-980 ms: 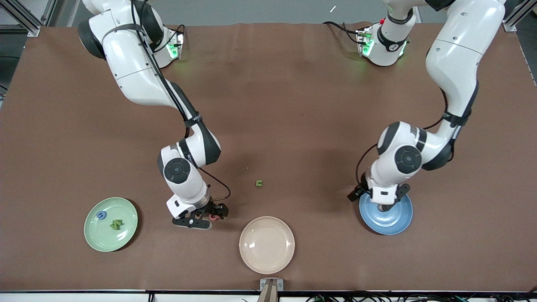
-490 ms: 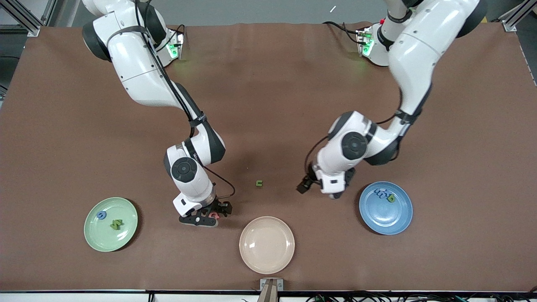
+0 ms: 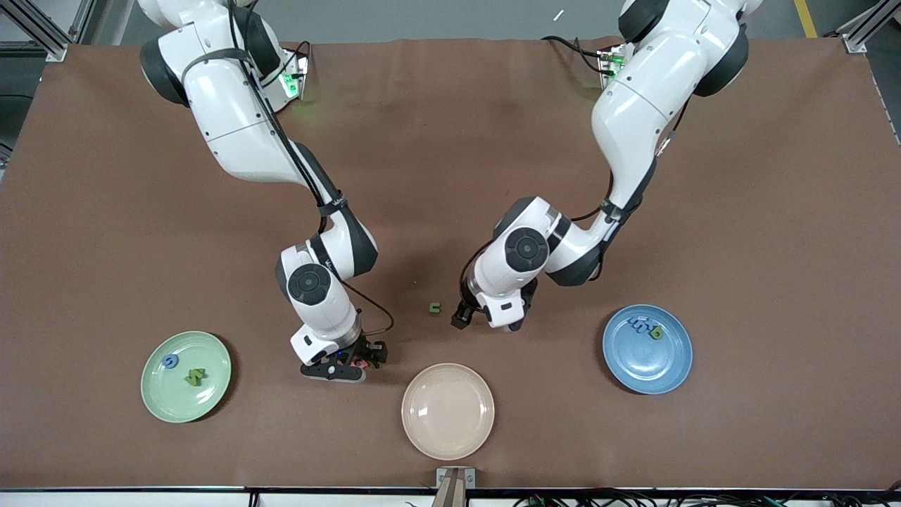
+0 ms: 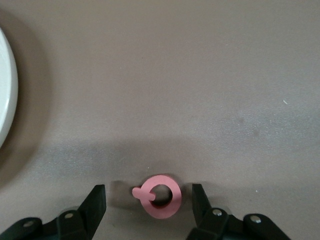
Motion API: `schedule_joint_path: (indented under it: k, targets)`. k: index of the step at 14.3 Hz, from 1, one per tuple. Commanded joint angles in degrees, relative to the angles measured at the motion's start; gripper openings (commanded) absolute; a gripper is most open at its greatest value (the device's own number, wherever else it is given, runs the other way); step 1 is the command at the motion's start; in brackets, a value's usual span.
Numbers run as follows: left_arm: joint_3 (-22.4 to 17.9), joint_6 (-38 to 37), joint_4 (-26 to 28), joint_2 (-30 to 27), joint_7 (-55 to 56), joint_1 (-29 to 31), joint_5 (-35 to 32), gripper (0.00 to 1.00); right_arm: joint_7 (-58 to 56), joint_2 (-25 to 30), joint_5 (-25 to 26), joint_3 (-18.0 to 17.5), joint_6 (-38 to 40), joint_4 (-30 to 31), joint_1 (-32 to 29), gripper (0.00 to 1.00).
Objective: Sort upper and lower case letters into plates
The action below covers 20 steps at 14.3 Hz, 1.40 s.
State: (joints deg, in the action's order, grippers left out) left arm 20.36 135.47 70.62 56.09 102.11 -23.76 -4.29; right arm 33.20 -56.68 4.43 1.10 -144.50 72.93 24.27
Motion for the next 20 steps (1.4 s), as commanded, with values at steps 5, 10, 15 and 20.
schedule_joint_path:
  k: [5,10,15,20]
  targets:
    - [-12.43,4.53,-4.09,2.97,-4.62,-12.88,0.6,0.86,-0.07,-0.27,1.73,0.04,-0.87,0.55,-0.1,0.49]
    - [-13.94,5.42,-3.65,2.89,-21.12,-15.35,-0.45,0.85,-0.25,0.86,1.12,0.04,0.27,0.2,-0.62,0.04]
    - [-15.35,5.51,-3.03,2.97,-37.66,-17.46,-6.07,0.79,-10.65,6.93,1.03,0.13,17.22,-1.82,-8.34,0.01]
    - [-15.35,8.83,-3.03,3.94,-49.02,-17.55,-15.28,0.69,-36.5,8.61,1.11,0.22,17.77,-1.56,-20.12,0.02]
